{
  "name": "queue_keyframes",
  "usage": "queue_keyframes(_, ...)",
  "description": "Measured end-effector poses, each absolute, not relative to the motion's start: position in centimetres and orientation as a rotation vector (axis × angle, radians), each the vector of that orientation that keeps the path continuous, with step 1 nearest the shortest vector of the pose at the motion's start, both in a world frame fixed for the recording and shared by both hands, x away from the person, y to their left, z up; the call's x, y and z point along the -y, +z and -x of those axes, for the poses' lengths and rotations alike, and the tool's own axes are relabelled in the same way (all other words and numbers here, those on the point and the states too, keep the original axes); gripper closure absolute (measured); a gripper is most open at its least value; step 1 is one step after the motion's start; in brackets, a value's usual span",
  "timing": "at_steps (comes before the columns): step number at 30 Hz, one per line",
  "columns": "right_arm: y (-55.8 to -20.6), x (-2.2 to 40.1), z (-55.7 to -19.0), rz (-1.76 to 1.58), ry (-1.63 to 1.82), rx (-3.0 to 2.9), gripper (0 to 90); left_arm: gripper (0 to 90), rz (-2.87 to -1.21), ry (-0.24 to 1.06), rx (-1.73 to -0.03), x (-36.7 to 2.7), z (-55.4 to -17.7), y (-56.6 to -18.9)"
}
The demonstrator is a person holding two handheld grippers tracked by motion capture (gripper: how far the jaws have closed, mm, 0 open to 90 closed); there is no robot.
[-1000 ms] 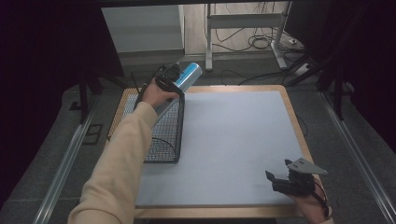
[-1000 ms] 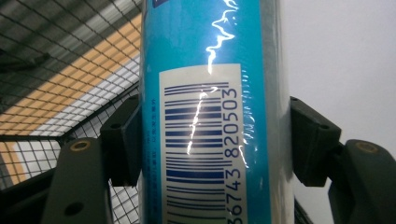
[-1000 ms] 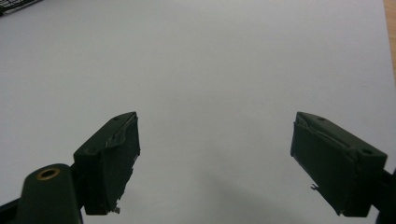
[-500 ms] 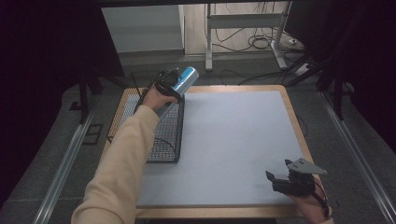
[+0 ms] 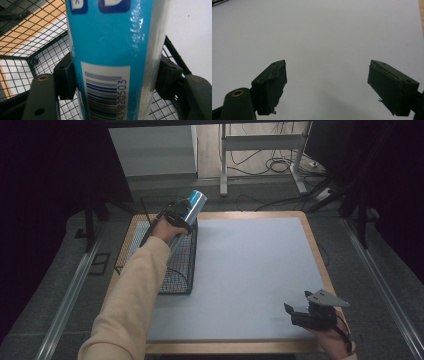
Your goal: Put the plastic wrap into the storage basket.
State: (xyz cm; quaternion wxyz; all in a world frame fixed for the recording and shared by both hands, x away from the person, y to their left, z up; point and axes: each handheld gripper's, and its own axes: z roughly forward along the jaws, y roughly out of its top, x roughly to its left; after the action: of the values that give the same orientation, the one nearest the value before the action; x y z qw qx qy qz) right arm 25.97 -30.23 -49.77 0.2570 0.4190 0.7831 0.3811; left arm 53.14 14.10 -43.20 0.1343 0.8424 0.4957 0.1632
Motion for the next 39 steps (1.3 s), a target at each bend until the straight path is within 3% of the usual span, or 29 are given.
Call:
queue_keyframes(16,-49.7,30.1,-25.8,-1.13,1.04,-2.127,15.9,31.1,-2.446,0.499,-1.444,-14.2,-53.1,-43.5)
queue_keyframes(22,-49.7,30.2,-25.7,-1.131,1.04,-2.127,15.9,19.0,-2.306,0.473,-1.461,-14.5,-52.2,-41.2)
queue_keyframes(28,-49.7,30.2,-25.7,-1.132,1.04,-2.124,15.9,14.4,-2.232,0.411,-1.411,-14.5,-50.2,-39.6)
queue_keyframes(39,-49.6,30.1,-25.9,-1.137,1.043,-2.114,15.9,15.0,-2.165,0.398,-1.165,-12.3,-44.1,-36.6)
